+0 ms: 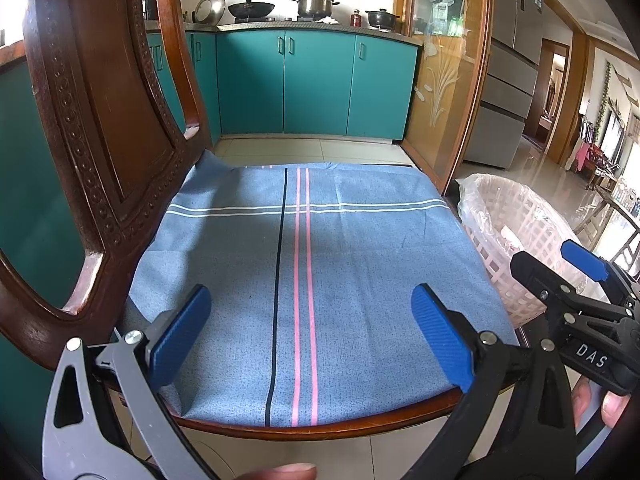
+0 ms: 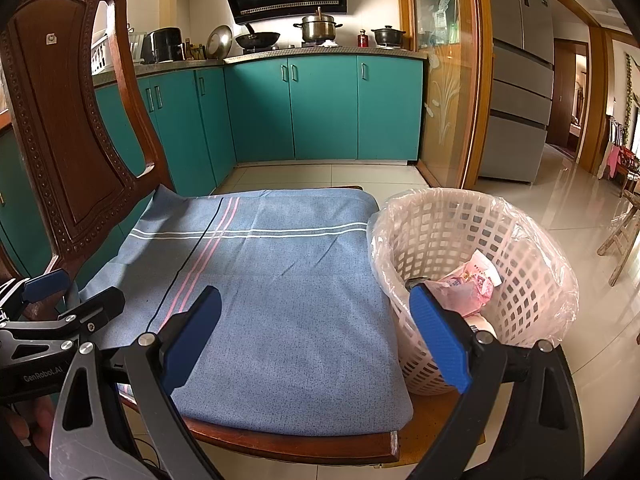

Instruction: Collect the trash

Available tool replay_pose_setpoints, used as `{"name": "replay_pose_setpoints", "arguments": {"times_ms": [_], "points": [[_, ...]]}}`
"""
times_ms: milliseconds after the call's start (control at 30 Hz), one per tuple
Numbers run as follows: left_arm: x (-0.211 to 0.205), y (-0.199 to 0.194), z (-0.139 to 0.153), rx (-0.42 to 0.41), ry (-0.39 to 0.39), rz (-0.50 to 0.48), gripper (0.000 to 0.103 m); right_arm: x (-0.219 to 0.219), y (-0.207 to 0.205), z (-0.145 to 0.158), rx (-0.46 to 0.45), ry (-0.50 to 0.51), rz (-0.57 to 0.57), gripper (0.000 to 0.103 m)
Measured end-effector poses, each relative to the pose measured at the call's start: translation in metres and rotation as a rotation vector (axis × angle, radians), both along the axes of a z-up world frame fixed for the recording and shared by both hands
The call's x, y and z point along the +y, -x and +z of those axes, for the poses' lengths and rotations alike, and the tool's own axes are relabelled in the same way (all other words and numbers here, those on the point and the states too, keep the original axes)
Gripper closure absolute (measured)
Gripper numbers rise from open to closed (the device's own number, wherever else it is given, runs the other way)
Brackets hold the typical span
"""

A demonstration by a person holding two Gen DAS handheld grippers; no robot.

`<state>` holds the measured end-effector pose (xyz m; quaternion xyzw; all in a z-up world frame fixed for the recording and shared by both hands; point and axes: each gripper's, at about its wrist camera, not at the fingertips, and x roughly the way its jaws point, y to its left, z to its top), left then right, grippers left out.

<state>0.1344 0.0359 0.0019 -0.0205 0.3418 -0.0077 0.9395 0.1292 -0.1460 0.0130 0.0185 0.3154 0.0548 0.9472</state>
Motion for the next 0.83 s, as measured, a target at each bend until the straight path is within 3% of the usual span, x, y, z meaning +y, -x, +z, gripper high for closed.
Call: {"name": "replay_pose_setpoints", "arguments": {"times_ms": [833], "points": [[0.0042, -0.0037, -0.0040, 0.024, 0.015, 0.016, 0.003, -0.0012, -0.0004, -0.0030, 0.008, 0.001, 0.007, 0.010]]}}
